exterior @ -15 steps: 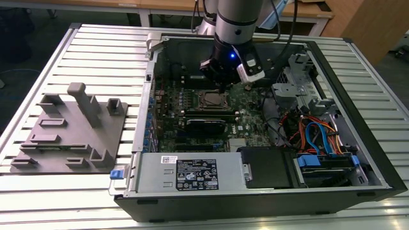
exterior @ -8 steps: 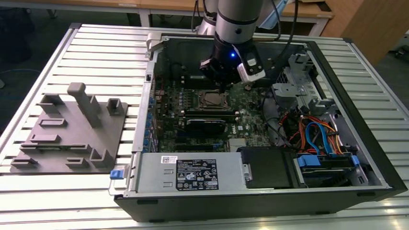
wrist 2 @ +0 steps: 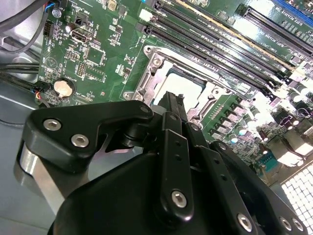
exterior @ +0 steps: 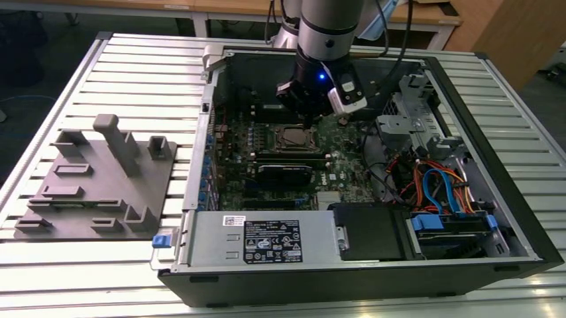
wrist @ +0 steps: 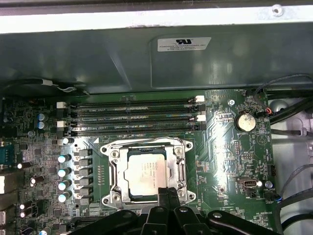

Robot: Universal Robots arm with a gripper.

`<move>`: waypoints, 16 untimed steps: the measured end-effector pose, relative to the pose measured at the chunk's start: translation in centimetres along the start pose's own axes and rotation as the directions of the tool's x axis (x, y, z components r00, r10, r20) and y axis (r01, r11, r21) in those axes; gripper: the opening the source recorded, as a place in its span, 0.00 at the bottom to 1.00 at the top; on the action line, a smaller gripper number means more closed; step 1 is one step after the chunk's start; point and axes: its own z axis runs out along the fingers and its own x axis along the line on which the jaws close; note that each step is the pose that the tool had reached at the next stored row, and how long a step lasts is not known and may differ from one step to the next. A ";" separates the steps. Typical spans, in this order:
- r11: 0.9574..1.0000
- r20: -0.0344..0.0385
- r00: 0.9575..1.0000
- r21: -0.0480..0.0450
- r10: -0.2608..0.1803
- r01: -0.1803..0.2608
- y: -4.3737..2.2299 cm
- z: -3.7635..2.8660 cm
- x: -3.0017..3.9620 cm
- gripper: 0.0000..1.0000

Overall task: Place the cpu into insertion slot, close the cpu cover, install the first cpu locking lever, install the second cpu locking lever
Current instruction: 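Install the second cpu locking lever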

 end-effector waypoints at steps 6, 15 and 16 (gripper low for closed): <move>1.000 0.000 1.000 0.001 0.000 0.000 -0.13 -0.01 -0.01 0.10; 1.000 0.000 1.000 0.001 0.000 0.000 -0.71 -0.05 -0.05 0.10; 1.000 0.000 1.000 0.001 0.000 0.000 -0.83 -0.06 -0.06 0.10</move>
